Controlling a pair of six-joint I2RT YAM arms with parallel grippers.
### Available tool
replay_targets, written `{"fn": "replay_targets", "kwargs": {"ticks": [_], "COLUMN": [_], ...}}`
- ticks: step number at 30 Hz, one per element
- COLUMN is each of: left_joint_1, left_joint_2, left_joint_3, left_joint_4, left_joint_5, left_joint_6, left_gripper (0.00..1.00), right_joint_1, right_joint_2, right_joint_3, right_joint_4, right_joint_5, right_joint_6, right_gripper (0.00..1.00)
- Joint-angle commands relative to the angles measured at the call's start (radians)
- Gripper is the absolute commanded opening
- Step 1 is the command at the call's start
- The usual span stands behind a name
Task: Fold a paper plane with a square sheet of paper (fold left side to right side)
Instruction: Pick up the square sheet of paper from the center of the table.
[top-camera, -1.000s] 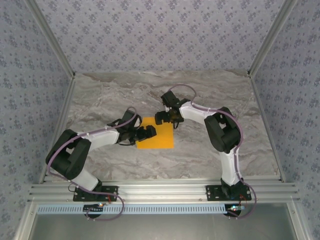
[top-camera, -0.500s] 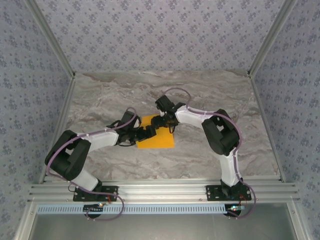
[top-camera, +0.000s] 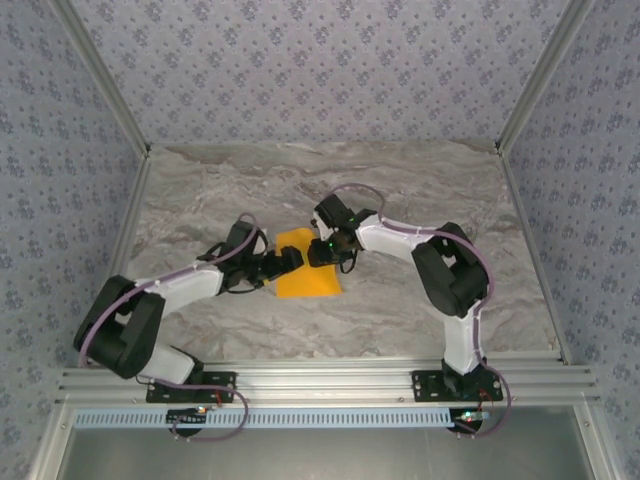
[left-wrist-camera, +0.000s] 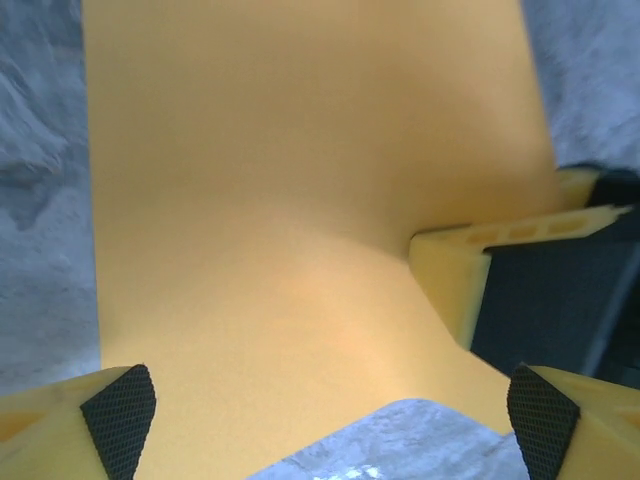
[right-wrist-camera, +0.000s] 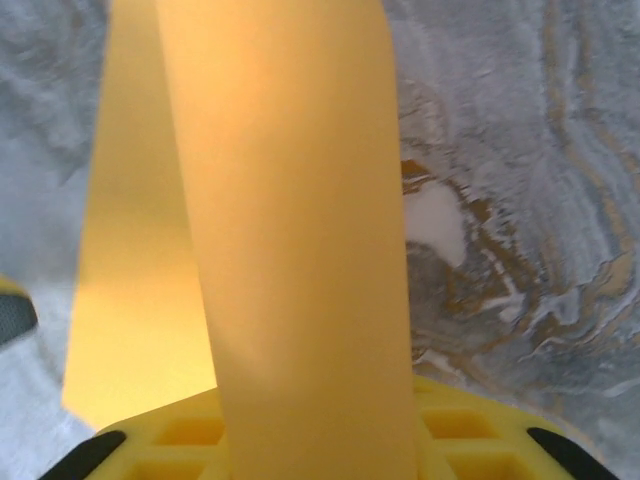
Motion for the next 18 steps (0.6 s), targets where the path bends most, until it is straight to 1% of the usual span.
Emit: {"fn": "replay_targets", "kwargs": {"ticks": [1, 4, 8, 12, 15, 18], "left_joint_1": [0.066, 0.134, 0.194, 0.203, 0.203, 0.201], "left_joint_2": [-0.104, -0.185, -0.292, -0.396, -0.445, -0.472], "left_joint_3": [-0.017, -0.042, -0.071, -0.070, -0.064, -0.062], "left_joint_4": [0.045, 0.057, 0.097, 0.138, 0.194, 0.287], "left_joint_5": [0.100, 0.157, 0.234, 0.295, 0.342, 0.397], "left_joint_6": [0.020, 0.026, 0.033, 0.045, 0.030, -0.004], "left_gripper": [0.95, 0.96, 0.98, 0.98, 0.98, 0.98], "right_joint_1": [-0.035, -0.075, -0.136, -0.200, -0.240, -0.248], "right_joint_2": [-0.083, -0.144, -0.250, -0.389, -0.488, -0.578], "right_joint_3": [-0.045, -0.105, -0.197, -0.248, -0.262, -0.249], "right_joint_4": [0.053, 0.137, 0.215, 0.232, 0.215, 0.175], "right_joint_5": [-0.166, -0.285, -0.433, -0.581, -0.697, -0.807], "right_joint_6": [0.009, 0.041, 0.064, 0.053, 0.044, 0.010], "right_gripper": [0.25, 0.22, 0.21, 0.21, 0.21, 0.21]}}
